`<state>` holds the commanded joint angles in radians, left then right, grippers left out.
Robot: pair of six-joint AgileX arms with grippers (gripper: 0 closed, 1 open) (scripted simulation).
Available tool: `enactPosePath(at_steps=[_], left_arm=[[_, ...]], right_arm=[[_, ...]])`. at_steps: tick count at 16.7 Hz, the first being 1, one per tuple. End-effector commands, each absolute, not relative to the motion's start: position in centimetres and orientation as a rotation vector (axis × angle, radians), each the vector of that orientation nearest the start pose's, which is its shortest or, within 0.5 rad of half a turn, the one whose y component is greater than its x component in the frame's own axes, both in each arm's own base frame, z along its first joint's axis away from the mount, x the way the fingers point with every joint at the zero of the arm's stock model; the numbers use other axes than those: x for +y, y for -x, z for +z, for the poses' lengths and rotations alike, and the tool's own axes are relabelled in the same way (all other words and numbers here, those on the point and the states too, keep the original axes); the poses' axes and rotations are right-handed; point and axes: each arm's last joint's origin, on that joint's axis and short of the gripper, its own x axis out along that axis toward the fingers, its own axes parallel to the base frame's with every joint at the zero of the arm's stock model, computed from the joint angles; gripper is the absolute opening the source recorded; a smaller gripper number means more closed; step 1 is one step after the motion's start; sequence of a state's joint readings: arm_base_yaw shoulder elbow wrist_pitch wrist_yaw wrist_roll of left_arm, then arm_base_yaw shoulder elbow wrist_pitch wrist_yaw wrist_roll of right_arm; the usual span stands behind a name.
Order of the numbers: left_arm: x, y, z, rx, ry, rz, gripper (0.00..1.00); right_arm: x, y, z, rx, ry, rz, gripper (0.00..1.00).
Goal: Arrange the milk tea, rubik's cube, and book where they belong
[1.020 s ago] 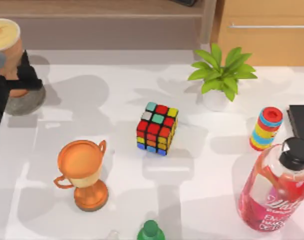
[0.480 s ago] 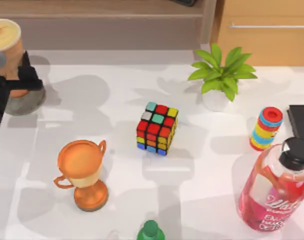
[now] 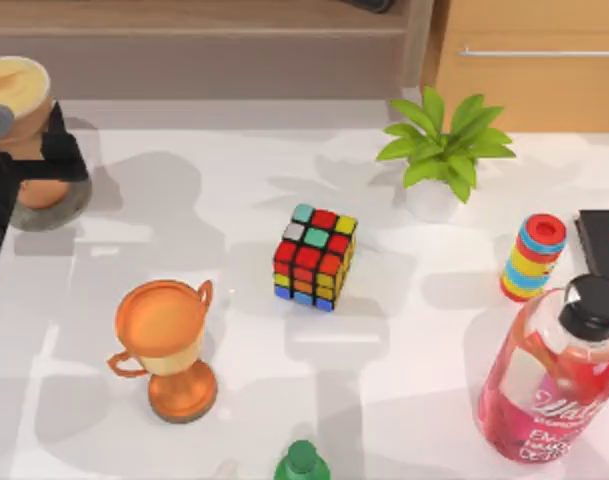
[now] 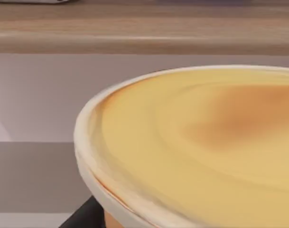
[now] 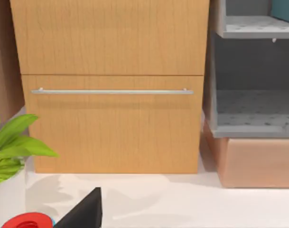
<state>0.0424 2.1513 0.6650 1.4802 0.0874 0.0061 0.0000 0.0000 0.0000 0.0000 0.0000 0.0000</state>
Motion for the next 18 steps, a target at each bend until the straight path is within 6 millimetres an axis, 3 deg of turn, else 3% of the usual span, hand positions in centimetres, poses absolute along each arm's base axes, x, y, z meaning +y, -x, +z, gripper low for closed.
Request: enactPosePath(at_steps=[6,12,18], left_arm=[[1.5,-34.8,8.0,0.005,0.008,-0.020,1.00],[1.5,-32.1,8.0,0.006,0.008,-0.020,1.00],[1.4,-31.8,8.1,0.017,0.008,-0.023,1.00]], right_arm=[[-0.1,-10.6,16.0,0.000,0.000,0.000,1.00],[-0.1,-10.6,16.0,0.000,0.000,0.000,1.00],[-0.1,-10.6,16.0,0.000,0.000,0.000,1.00]])
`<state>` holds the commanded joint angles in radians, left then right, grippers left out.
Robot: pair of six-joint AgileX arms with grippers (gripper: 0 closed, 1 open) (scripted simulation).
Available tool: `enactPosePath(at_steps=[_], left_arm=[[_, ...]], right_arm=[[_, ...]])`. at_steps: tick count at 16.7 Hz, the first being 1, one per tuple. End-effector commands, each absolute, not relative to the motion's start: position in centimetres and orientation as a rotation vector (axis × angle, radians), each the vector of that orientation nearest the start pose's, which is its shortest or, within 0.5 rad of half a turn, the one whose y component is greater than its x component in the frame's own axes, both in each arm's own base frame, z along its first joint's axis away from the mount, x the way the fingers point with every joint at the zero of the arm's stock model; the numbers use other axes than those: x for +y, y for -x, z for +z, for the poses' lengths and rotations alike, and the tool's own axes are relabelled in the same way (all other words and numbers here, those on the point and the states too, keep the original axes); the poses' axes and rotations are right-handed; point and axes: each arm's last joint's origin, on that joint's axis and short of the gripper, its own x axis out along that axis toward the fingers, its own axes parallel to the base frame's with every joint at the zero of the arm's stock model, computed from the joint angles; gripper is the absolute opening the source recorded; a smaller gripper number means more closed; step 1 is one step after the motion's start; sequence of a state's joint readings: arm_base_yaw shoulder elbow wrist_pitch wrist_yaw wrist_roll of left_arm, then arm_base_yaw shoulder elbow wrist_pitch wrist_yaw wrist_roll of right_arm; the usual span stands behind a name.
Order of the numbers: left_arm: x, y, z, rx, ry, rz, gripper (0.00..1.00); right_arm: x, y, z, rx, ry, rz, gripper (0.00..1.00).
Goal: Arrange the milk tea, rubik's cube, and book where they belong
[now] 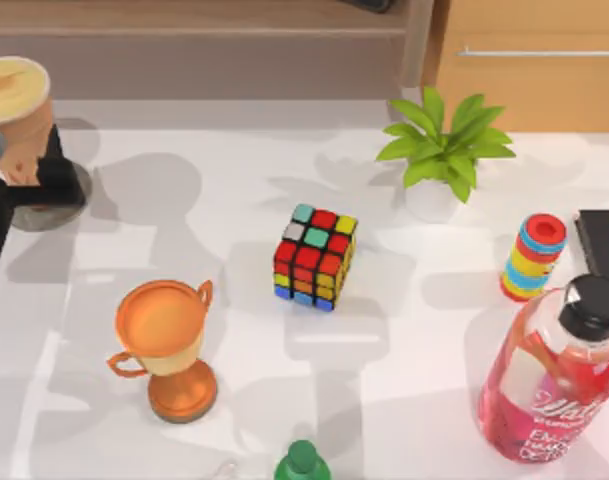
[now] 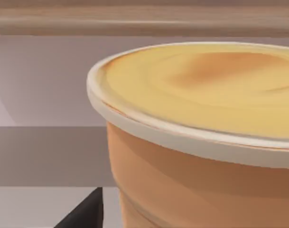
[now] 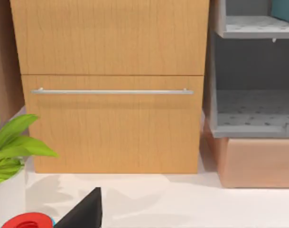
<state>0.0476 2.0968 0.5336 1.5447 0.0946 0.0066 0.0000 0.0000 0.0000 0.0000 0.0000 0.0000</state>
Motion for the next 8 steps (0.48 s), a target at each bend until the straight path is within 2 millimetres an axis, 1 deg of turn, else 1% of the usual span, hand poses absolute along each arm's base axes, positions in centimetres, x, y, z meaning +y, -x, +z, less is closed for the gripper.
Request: enactPosePath(at_steps=[2,6,8], left_arm=[[1.4,-31.4,9.0,0.025,0.009,-0.023,1.00],[1.5,-30.6,12.2,-0.007,0.007,-0.024,1.00],[1.5,-30.1,12.8,0.003,0.007,-0.024,1.00]], right_arm=[[-0.1,-10.6,16.0,0.000,0.000,0.000,1.00],[-0.1,-10.6,16.0,0.000,0.000,0.000,1.00],[-0.1,-10.6,16.0,0.000,0.000,0.000,1.00]])
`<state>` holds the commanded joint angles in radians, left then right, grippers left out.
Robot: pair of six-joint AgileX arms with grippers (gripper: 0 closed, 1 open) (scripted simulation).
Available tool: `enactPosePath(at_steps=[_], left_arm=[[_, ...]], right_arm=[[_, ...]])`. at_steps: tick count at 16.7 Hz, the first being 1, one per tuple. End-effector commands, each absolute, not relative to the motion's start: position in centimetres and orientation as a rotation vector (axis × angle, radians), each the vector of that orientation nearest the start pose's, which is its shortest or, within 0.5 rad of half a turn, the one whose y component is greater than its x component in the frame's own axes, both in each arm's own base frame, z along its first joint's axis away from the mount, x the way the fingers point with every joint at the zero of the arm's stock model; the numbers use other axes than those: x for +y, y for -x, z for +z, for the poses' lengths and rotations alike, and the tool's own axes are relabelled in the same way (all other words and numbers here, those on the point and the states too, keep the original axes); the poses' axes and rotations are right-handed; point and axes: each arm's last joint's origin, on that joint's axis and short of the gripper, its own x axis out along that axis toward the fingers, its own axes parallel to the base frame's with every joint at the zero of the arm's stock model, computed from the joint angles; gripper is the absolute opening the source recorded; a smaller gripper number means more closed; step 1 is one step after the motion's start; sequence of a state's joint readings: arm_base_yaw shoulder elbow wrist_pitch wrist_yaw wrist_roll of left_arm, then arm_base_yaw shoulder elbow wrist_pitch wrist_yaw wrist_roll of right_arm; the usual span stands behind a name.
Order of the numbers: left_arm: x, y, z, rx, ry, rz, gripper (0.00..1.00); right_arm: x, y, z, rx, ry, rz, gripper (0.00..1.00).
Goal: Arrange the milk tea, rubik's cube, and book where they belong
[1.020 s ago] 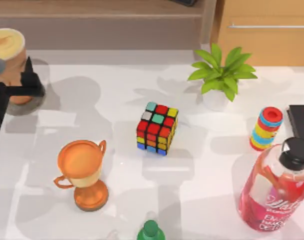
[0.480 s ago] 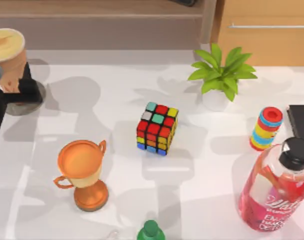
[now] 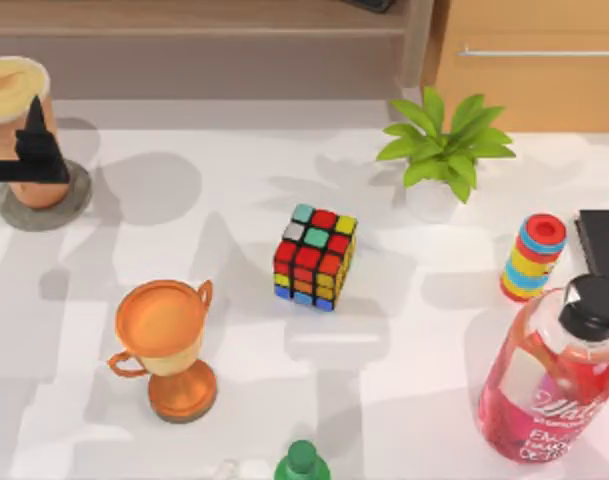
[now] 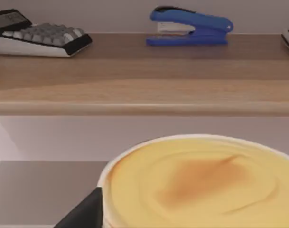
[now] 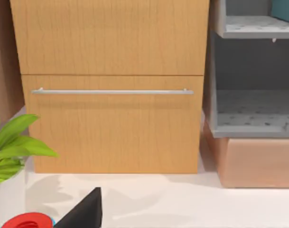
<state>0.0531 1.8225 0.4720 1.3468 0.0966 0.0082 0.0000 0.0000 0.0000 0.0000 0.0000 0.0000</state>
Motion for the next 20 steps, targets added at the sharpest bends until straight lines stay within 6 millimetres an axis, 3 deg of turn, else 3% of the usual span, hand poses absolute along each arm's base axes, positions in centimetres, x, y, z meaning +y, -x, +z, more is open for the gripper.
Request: enactPosePath(at_steps=[7,11,15,20], left_arm=[[1.3,-30.3,13.2,0.000,0.005,-0.028,1.00],[0.2,-33.2,15.6,-0.017,-0.018,-0.070,1.00],[-3.4,-38.2,18.9,0.050,-0.035,-0.178,1.00],[-11.0,-43.2,22.8,0.316,-0.045,-0.346,1.00]], right_arm=[[-0.1,-10.6,16.0,0.000,0.000,0.000,1.00],[-0.1,-10.6,16.0,0.000,0.000,0.000,1.00],[-0.1,-10.6,16.0,0.000,0.000,0.000,1.00],[-0.1,-10.6,16.0,0.000,0.000,0.000,1.00]])
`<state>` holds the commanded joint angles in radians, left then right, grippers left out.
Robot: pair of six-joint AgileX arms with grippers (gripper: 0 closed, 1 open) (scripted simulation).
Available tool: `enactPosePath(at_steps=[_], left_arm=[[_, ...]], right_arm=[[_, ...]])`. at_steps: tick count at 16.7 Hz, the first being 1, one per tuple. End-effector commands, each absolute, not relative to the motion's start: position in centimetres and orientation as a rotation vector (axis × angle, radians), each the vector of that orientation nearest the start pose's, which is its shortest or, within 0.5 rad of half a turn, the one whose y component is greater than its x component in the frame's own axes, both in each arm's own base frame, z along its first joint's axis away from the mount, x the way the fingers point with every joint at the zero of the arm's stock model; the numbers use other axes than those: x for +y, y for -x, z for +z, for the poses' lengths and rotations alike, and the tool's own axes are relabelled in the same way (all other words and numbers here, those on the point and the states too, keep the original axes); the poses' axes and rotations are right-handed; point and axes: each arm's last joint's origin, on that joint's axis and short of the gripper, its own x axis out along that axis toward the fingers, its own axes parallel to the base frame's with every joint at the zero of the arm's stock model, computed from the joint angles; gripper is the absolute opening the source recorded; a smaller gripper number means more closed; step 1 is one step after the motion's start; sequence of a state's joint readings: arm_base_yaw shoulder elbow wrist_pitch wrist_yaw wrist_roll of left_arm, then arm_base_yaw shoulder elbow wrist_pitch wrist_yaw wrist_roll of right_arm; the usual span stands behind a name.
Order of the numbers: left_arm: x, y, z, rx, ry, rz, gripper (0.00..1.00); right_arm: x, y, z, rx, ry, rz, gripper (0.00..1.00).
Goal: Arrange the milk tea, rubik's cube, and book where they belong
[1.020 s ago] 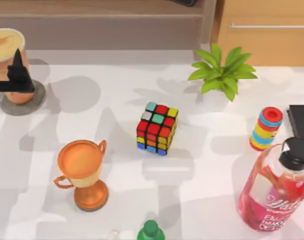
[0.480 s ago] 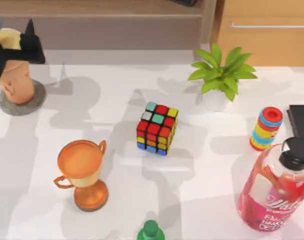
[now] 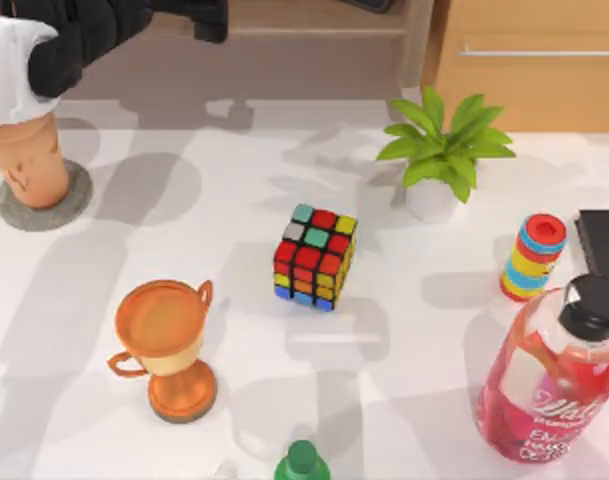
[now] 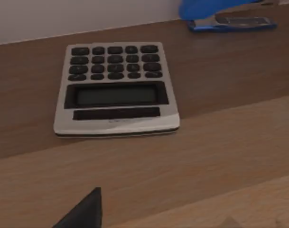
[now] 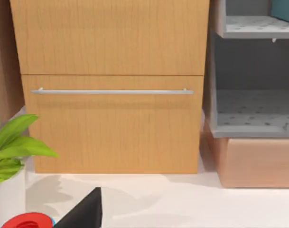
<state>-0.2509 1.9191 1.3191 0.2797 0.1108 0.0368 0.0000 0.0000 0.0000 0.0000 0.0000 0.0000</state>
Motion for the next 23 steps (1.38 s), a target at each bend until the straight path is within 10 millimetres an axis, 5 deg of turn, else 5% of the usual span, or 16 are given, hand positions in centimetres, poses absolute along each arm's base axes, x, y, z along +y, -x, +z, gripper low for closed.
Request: enactPosePath(at_steps=[5,11,16,23], left_arm=[[-19.1,-43.4,24.7,0.739,-0.079,-0.459,1.00],[-25.5,-40.1,23.3,1.263,-0.180,-0.418,1.00],[-28.0,-37.9,21.7,1.507,-0.261,-0.310,1.00],[-28.2,-37.6,21.3,1.552,-0.274,-0.278,1.00]], right_arm=[[-0.1,-10.6,16.0,0.000,0.000,0.000,1.00],[-0.1,-10.6,16.0,0.000,0.000,0.000,1.00],[-0.1,-10.6,16.0,0.000,0.000,0.000,1.00],[-0.1,-10.6,16.0,0.000,0.000,0.000,1.00]])
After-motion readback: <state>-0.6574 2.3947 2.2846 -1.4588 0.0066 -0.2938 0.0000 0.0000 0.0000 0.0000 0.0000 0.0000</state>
